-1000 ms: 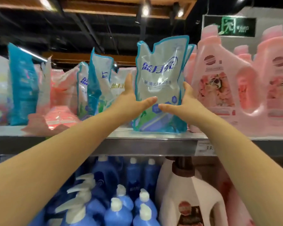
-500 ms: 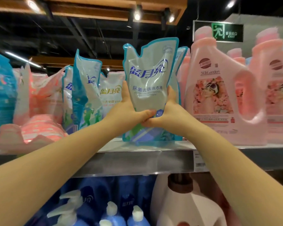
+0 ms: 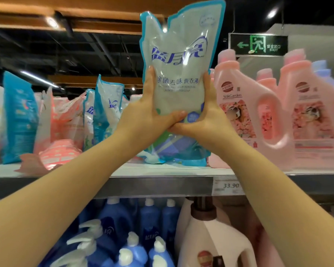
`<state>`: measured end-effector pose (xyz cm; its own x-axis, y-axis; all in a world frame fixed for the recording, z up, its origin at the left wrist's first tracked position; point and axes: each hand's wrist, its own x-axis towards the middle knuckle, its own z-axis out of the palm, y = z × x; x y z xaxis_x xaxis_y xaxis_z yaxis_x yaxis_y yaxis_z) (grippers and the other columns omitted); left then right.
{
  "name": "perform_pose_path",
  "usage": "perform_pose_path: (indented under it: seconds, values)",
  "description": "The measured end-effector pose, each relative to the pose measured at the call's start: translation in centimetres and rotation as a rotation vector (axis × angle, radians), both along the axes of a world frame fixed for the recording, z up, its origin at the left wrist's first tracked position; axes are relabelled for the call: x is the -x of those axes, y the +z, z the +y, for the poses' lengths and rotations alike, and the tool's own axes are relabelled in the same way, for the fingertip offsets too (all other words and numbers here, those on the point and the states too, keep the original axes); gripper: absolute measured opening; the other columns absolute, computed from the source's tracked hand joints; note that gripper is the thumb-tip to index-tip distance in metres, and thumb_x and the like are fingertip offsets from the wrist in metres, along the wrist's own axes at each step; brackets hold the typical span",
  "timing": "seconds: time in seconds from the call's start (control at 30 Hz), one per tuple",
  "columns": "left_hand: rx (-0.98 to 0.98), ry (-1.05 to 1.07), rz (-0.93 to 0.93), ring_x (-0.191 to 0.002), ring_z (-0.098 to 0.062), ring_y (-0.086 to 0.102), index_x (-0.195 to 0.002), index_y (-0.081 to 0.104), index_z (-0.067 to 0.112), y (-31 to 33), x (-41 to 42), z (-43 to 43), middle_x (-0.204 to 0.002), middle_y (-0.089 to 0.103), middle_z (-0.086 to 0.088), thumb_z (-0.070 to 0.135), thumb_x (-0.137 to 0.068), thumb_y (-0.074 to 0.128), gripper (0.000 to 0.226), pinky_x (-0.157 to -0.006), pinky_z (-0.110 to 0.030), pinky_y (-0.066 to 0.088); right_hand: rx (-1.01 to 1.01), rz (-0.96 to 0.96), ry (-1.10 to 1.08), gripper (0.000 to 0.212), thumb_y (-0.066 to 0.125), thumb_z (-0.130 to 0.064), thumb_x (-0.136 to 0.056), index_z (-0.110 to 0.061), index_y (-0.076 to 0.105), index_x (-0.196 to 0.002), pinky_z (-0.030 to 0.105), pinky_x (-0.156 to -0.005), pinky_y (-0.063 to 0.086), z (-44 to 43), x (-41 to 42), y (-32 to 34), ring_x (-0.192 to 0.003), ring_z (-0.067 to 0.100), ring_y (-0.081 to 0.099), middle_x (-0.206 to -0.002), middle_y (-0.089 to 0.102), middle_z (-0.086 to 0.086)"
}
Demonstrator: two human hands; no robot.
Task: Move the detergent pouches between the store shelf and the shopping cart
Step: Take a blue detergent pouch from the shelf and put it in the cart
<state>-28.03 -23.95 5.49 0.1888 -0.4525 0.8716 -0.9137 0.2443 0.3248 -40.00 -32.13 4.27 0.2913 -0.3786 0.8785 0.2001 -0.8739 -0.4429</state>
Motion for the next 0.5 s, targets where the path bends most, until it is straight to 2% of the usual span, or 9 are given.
perform_pose_path:
  seconds: [0.1, 0.17, 0.23, 0.3, 0.37, 0.43, 0.5]
  values:
    - [0.043, 0.042, -0.021, -0.117, -0.028, 0.052, -0.148, -0.009, 0.033, -0.2, 1.8, 2.0, -0.135, 0.052, -0.006, 0.047, -0.079, 0.065, 0.102, -0.086, -0.026, 0.037, 0.021, -0.049, 0.030, 0.105, 0.077, 0.005, -0.067, -0.035, 0.016, -0.142, 0.008, -0.081, 0.047, 1.6, 1.5, -0.5, -0.091, -0.018, 0.058, -0.093, 0.055, -0.040]
    - [0.042, 0.039, -0.030, -0.115, -0.026, 0.053, -0.148, -0.008, 0.033, -0.7, 2.8, 3.2, -0.132, 0.054, -0.005, 0.048, -0.078, 0.065, 0.103, -0.077, -0.017, 0.032, 0.032, -0.048, 0.008, 0.110, 0.080, 0.000, -0.065, -0.031, 0.012, -0.147, 0.007, -0.083, 0.046, 2.9, 2.7, -1.0, -0.095, -0.020, 0.057, -0.096, 0.056, -0.041]
    - [0.026, 0.031, -0.038, -0.116, -0.025, 0.052, -0.148, -0.008, 0.033, -1.1, 3.8, 4.6, -0.133, 0.054, -0.005, 0.048, -0.077, 0.065, 0.103, -0.070, -0.012, 0.026, 0.037, -0.048, -0.023, 0.111, 0.081, -0.002, -0.065, -0.030, 0.011, -0.147, 0.001, -0.077, 0.043, 4.6, 4.0, -1.6, -0.091, -0.023, 0.055, -0.101, 0.054, -0.035]
    - [0.011, 0.006, -0.037, -0.118, -0.027, 0.050, -0.148, -0.007, 0.031, -1.7, 4.8, 5.9, -0.135, 0.052, -0.005, 0.047, -0.078, 0.066, 0.103, -0.076, -0.018, 0.031, 0.027, -0.035, -0.040, 0.110, 0.080, 0.001, -0.066, -0.033, 0.011, -0.145, -0.002, -0.070, 0.041, 6.5, 5.1, -2.1, -0.086, -0.025, 0.054, -0.102, 0.052, -0.031]
    - [-0.006, -0.022, -0.027, -0.119, -0.029, 0.050, -0.148, -0.007, 0.031, -2.4, 5.8, 7.5, -0.138, 0.051, -0.005, 0.047, -0.078, 0.066, 0.103, -0.085, -0.026, 0.036, 0.017, -0.027, -0.068, 0.109, 0.081, 0.000, -0.066, -0.033, 0.013, -0.144, 0.002, -0.076, 0.043, 8.2, 6.2, -2.8, -0.093, -0.018, 0.057, -0.108, 0.055, -0.025]
    - [-0.020, -0.052, -0.018, -0.119, -0.030, 0.051, -0.148, -0.007, 0.032, -3.3, 6.6, 9.3, -0.138, 0.050, -0.007, 0.047, -0.077, 0.067, 0.104, -0.090, -0.029, 0.039, 0.019, -0.002, -0.125, 0.113, 0.083, -0.007, -0.064, -0.031, 0.011, -0.147, 0.004, -0.083, 0.043, 10.6, 7.3, -3.7, -0.100, -0.012, 0.057, -0.111, 0.053, -0.026]
    - [-0.028, -0.109, -0.012, -0.118, -0.029, 0.052, -0.149, -0.006, 0.031, -4.6, 7.3, 11.4, -0.136, 0.052, -0.007, 0.047, -0.076, 0.068, 0.104, -0.093, -0.031, 0.040, 0.003, 0.012, -0.176, 0.106, 0.083, -0.008, -0.063, -0.038, 0.017, -0.141, -0.002, -0.077, 0.040, 13.4, 8.3, -4.9, -0.092, -0.020, 0.054, -0.102, 0.051, -0.031]
